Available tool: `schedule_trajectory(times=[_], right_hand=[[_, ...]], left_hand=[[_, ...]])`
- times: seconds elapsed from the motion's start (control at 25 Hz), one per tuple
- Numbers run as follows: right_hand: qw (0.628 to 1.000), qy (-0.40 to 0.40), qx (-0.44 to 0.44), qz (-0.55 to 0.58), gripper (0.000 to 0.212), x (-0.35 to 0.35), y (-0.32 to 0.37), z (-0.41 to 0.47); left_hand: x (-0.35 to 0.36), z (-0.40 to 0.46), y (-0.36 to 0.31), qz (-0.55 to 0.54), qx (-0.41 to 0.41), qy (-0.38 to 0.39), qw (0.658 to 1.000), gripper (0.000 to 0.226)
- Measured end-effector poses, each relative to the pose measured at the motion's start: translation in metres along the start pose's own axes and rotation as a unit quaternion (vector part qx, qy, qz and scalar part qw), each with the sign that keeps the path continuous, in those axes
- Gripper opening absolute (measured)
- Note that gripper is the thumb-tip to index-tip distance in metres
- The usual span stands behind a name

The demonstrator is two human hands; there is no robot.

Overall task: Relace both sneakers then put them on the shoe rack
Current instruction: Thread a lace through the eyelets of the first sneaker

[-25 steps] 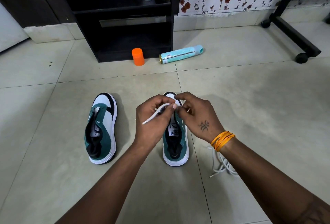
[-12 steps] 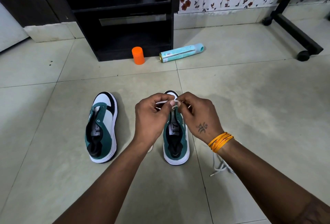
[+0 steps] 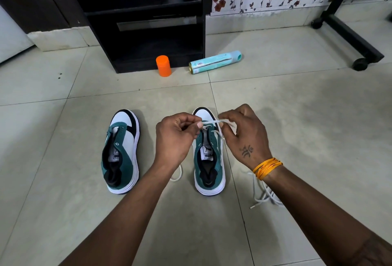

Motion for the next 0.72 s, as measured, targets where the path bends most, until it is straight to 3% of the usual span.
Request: schedule_trajectory(times=[0.08,0.24,0.4,0.52,0.6,0.72], right_hand=[[0.997,0.047,-0.012,0.058,0.031,0.005,0.003,0.001],[0.972,0.109,-0.011,0.206,0.015,0.015,0.011,0.000],[0.975,0.086,0.071,0.193,0.013,0.020,-0.014,0.001],[0.965,0.104,0.137,0.198,0.011,0.022,-0.034,0.005],[0.967,0.115,0.140,0.180,0.010,0.025,-0.037,0.007],[0.967,0.141,0.134,0.166,0.009,0.036,-0.030,0.011]], left_hand=[[0.004,-0.001,-0.002,0.003,0.010,0.015,1.000,0.012],[0.011,-0.003,0.002,0.004,0.005,0.038,0.999,0.015],[0.007,-0.004,0.023,0.106,-0.013,0.008,0.994,0.019],[0.007,-0.010,0.041,0.186,-0.050,0.016,0.981,0.037],[0.012,-0.014,0.045,0.214,-0.038,0.041,0.975,0.048],[0.020,-0.018,0.040,0.249,0.018,0.025,0.968,0.036]])
Point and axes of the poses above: each hand's wrist, its own z-axis towards the middle knuckle, its own x-axis out of the palm, y = z × x, the point moved 3 cm from there along z, towards the middle knuckle, and after that the axes turned 1 degree about y, right-handed, at the moved point
